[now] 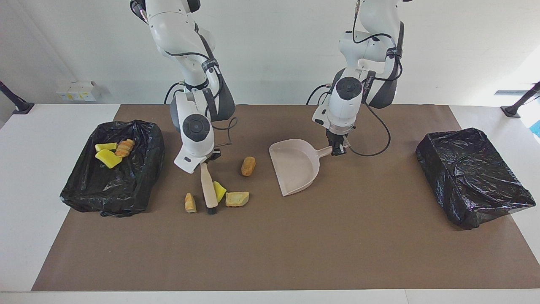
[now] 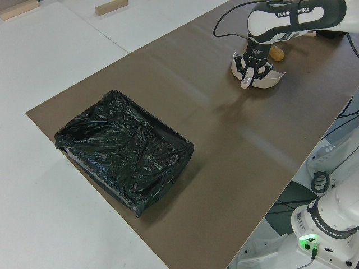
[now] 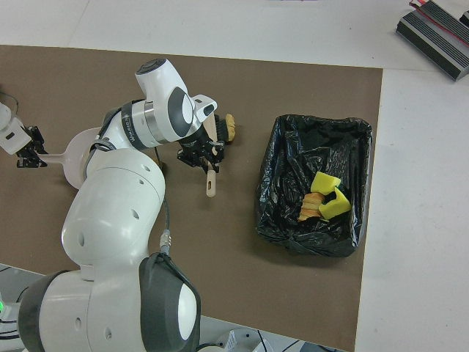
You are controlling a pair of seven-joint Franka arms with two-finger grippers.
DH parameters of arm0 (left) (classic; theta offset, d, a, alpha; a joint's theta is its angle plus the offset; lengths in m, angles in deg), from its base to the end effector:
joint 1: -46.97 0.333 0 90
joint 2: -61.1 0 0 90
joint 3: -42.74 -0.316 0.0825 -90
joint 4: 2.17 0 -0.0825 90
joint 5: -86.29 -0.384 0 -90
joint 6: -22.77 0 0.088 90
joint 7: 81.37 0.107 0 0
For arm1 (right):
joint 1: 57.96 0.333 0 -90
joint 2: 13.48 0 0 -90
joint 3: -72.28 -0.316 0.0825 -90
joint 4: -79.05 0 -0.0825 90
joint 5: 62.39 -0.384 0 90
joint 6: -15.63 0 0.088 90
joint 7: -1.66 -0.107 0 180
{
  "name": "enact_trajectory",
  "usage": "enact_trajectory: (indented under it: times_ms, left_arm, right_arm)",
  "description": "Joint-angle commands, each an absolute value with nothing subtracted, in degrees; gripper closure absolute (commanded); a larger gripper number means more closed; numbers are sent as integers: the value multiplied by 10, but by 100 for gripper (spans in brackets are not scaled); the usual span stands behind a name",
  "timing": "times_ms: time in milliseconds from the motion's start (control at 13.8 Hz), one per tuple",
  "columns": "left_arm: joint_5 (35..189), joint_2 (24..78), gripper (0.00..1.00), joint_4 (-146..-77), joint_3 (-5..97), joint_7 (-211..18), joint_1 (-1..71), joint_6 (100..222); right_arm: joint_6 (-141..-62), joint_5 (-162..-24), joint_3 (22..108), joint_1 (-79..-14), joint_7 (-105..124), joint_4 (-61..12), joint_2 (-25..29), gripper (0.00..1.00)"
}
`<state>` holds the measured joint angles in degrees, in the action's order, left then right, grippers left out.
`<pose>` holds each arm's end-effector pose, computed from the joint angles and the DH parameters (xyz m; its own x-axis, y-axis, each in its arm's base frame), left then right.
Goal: Sweep and dump trash in bin
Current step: 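Brush the sponge pieces toward the dustpan with the right gripper, then reach the brush behind the remaining pieces with the right gripper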
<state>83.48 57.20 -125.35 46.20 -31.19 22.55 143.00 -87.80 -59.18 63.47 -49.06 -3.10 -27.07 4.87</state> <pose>0.4737 -0.2477 0.3603 0.1756 -0.9790 -0.1034 -0.9806 -0.1832 0.0694 0.5598 0.1694 0.3281 0.9074 0.2267 -0.3539 0.2524 -0.9672 0.0275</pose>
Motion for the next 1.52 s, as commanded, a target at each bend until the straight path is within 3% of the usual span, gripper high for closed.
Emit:
enact_trajectory:
  times_ms: [0, 217, 434, 723, 940, 1085, 1446]
  left_arm:
    - [829, 582, 100, -1271, 456, -325, 218, 1444]
    - [829, 581, 100, -1271, 456, -325, 218, 1444]
    - [829, 581, 100, -1271, 456, -325, 218, 1447]
    - [829, 580, 100, -1271, 456, -333, 218, 1450]
    - [829, 578, 100, -1271, 456, -344, 220, 1458]
    - [829, 579, 100, -1271, 456, -346, 220, 1456]
    - [829, 580, 100, -1271, 456, -347, 220, 1449]
  right_arm:
    - [-867, -683, 621, -472, -23, -263, 43, 100]
    - [-855, -713, 620, -448, -55, -244, 40, 100]
    - [-818, -701, 624, -453, -92, -228, -8, 100]
    - [-803, -547, 633, -504, -55, -244, -41, 100]
    - [-843, -416, 630, -565, -34, -262, -22, 100]
    - [-888, -394, 632, -588, -36, -266, 10, 100]
    - [-906, -418, 629, -598, -74, -265, 52, 100]
